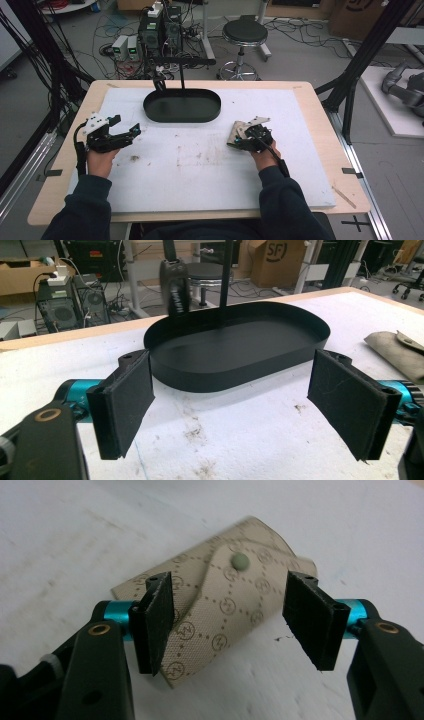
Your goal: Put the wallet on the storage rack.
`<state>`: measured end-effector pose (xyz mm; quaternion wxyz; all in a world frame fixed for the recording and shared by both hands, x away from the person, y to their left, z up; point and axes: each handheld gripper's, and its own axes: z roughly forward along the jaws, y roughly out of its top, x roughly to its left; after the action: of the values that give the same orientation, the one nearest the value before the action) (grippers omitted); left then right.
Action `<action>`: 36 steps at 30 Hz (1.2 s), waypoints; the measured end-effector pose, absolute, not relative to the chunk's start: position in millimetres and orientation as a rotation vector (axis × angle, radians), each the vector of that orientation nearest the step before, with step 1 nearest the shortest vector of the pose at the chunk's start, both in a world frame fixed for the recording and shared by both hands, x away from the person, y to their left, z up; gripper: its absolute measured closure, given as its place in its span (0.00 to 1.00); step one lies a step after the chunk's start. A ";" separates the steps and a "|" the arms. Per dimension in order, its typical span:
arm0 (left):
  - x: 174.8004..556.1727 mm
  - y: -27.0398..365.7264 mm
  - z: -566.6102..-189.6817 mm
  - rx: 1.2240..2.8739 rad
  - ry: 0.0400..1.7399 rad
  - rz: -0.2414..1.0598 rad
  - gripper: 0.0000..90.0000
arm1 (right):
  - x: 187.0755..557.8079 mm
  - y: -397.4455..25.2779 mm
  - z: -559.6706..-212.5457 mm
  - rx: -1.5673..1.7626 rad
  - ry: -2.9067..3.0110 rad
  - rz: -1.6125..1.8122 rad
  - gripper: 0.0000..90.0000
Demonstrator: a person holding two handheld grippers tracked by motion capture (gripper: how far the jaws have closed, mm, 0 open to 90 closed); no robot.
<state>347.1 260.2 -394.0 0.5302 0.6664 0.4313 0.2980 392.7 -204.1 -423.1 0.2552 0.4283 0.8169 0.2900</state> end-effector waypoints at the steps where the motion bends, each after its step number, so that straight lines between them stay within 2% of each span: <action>1: 347.1 260.2 -394.0 1.591 1.030 0.711 0.20 | 391.8 -208.9 -423.4 1.183 2.208 0.768 0.42; 5: 347.5 259.0 -394.4 1.591 1.029 0.712 0.20 | 392.1 -217.8 -421.4 1.232 2.173 0.776 0.40; 10: 348.3 259.7 -395.0 1.590 1.034 0.712 0.20 | 394.9 -201.8 -425.3 1.245 2.164 0.856 0.22; 17: 348.2 262.2 -394.7 1.579 1.041 0.715 0.20 | 406.3 -181.7 -437.7 1.307 2.094 0.758 0.20; 25: 348.2 262.6 -394.5 1.580 1.039 0.712 0.20 | 406.0 -197.9 -437.9 1.284 2.164 0.648 0.23; 34: 348.2 261.7 -394.7 1.584 1.041 0.710 0.20 | 411.7 -213.4 -443.9 1.432 2.158 0.741 0.23; 35: 348.3 262.2 -394.8 1.583 1.044 0.709 0.20 | 411.3 -213.6 -442.9 1.416 2.185 0.766 0.34; 36: 348.3 262.3 -394.9 1.583 1.047 0.707 0.20 | 410.6 -212.2 -442.0 1.392 2.190 0.757 0.36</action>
<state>348.3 262.3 -394.9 0.5297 0.6629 0.4383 0.2962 410.6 -212.2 -442.0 0.2174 0.5026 0.7908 0.2734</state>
